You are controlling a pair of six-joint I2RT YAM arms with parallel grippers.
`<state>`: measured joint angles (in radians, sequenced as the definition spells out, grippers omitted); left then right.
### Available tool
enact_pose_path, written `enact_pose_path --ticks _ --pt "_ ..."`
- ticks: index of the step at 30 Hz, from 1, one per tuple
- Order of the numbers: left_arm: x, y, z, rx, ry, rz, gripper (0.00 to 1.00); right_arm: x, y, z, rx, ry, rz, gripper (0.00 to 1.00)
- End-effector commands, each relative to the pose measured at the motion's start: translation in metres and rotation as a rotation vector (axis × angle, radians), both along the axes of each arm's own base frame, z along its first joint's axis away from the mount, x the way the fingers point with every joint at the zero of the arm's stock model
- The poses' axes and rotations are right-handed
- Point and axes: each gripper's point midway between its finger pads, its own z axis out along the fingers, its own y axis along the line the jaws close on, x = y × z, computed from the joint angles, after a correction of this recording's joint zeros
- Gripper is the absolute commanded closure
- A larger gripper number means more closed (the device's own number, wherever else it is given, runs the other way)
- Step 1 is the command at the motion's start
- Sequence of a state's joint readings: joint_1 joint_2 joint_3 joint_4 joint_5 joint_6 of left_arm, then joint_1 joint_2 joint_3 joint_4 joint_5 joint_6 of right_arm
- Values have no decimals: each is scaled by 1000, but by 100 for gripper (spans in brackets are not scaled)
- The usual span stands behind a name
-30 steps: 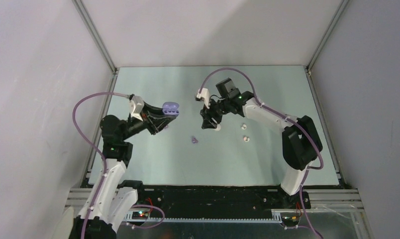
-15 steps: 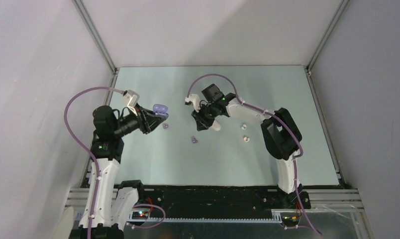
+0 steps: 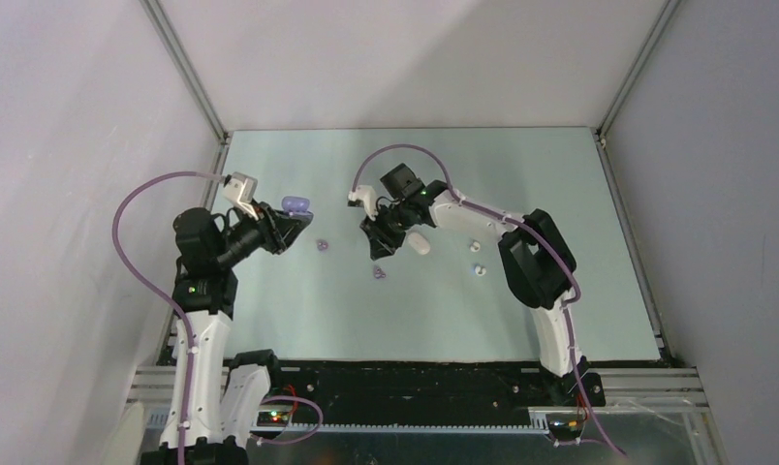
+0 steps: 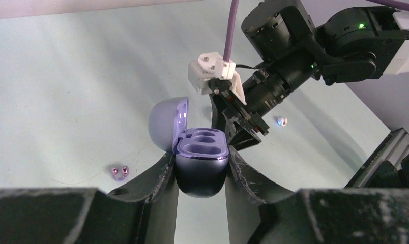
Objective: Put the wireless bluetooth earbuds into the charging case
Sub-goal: Adjust the earbud at the center of the board.
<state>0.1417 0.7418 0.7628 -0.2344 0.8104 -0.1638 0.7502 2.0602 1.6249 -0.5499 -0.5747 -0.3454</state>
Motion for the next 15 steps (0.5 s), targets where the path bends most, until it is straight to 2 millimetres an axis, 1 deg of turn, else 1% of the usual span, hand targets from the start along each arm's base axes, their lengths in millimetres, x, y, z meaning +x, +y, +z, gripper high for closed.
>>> enact_pose_path --ticks 1,4,5,6,7,8,9,10,11,12,13,14,15 --pt "6 8 19 -8 -48 56 100 22 23 25 93 -115 67 64" --pt "9 14 24 -5 -57 99 100 32 39 35 138 -177 91 62" --pt "10 15 26 -9 -55 107 100 34 44 31 144 -182 95 62" --pt "11 16 27 -11 -50 112 100 39 51 39 158 -196 97 62" --pt "12 17 28 -12 -47 113 100 37 52 31 140 -175 101 63" --pt "12 17 29 -11 -39 114 100 42 55 36 136 -194 92 65" --pt "13 18 29 -7 -39 116 100 40 55 31 113 -183 86 66" --pt "13 18 30 -5 -36 117 100 41 52 28 88 -193 71 66" --pt "14 18 31 -2 -38 118 100 37 49 28 73 -189 74 67" --pt "14 19 31 0 -42 122 100 32 43 20 48 -175 73 68" --pt "15 20 31 2 -45 125 100 27 40 24 45 -184 83 68" --pt "16 20 32 3 -50 128 100 19 32 12 19 -172 97 68" --pt "17 21 32 3 -51 132 100 15 28 18 26 -181 108 69"
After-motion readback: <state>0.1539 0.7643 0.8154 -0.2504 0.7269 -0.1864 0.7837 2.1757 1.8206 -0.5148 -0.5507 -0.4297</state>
